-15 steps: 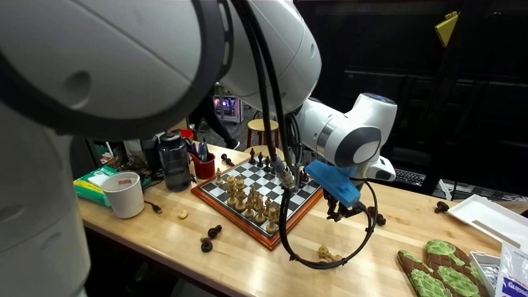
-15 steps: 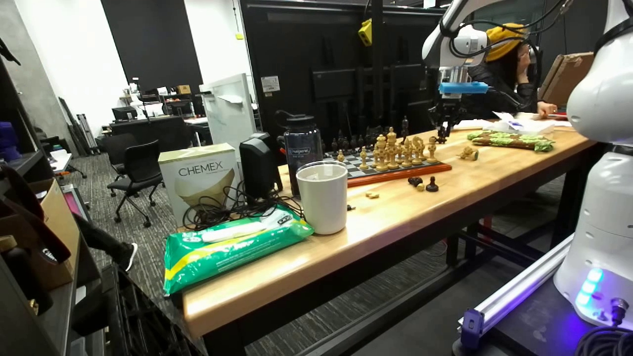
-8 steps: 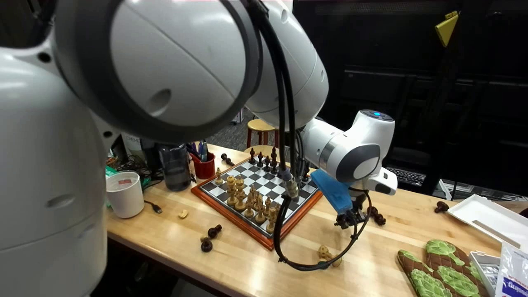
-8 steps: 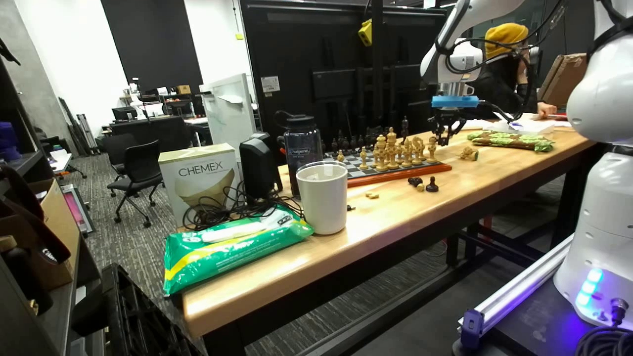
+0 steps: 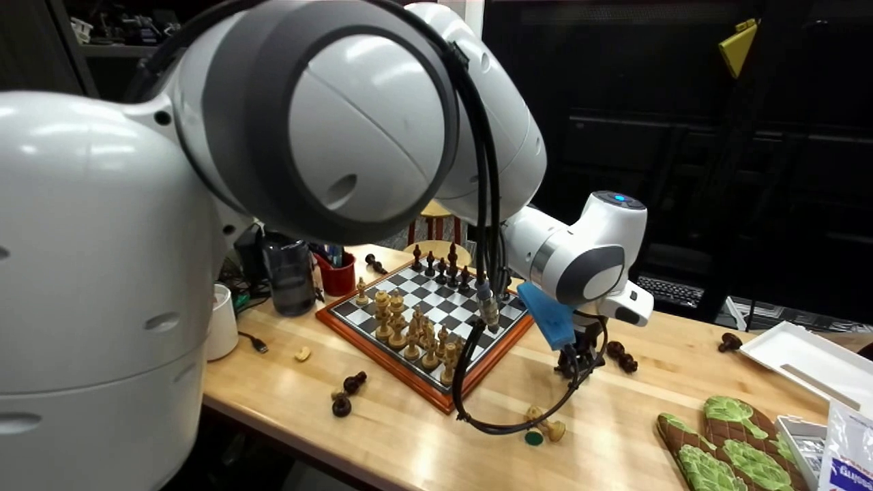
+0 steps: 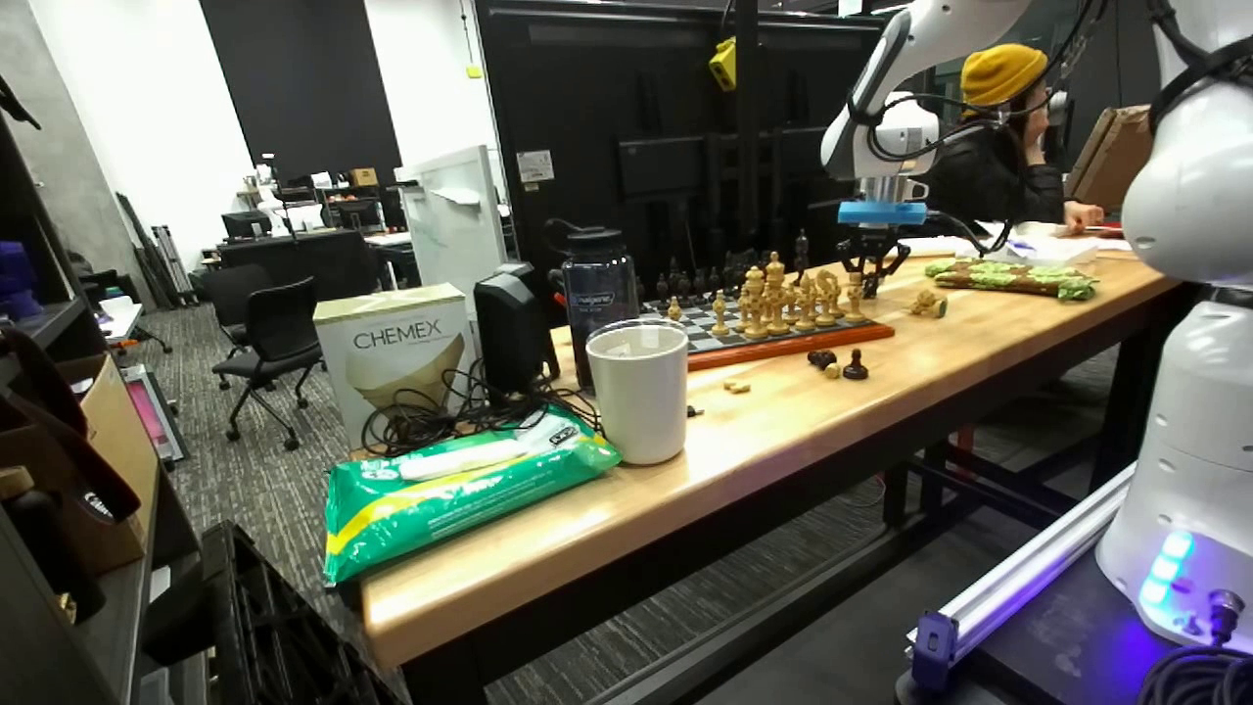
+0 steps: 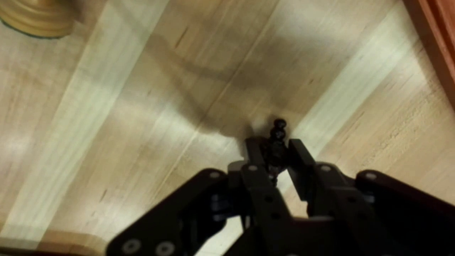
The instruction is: Pick up the black chess piece lying on the table and put it on the chess board
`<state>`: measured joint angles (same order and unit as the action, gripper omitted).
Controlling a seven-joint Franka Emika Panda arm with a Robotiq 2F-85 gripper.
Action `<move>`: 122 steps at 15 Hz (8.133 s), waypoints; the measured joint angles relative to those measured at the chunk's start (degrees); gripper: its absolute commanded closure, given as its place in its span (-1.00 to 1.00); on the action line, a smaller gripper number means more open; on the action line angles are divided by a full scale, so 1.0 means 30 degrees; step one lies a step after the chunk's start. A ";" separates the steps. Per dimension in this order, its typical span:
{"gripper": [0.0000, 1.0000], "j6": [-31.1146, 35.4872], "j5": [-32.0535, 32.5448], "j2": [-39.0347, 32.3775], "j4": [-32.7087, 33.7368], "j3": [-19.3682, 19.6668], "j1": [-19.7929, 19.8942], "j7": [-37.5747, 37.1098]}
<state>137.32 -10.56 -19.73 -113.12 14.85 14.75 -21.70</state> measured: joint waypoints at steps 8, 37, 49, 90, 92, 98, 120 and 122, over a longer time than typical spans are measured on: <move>-0.97 0.0033 -0.0162 0.0303 0.0017 -0.0005 0.0034 0.0063; -1.00 0.4823 1.2223 0.0477 -0.2779 0.3414 -0.4882 -1.5710; 0.58 0.4825 1.5654 0.0356 -0.2950 0.3347 -0.5222 -1.9402; 0.88 -1.6918 -1.5059 -0.2714 0.3788 0.1605 0.3469 0.3354; 0.88 -1.7456 -1.5059 -0.3357 0.4515 0.1591 0.3581 0.2976; 0.88 -1.8497 -1.5063 -0.4897 0.6288 0.1505 0.4017 0.2091; -1.00 -1.8162 -1.0540 -0.4276 0.9475 0.1451 0.2557 0.1068; -1.00 -1.7001 -0.8803 -0.3244 0.9183 0.1405 0.1726 0.1065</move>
<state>86.32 -36.97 -29.47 -85.57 19.07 19.93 -18.50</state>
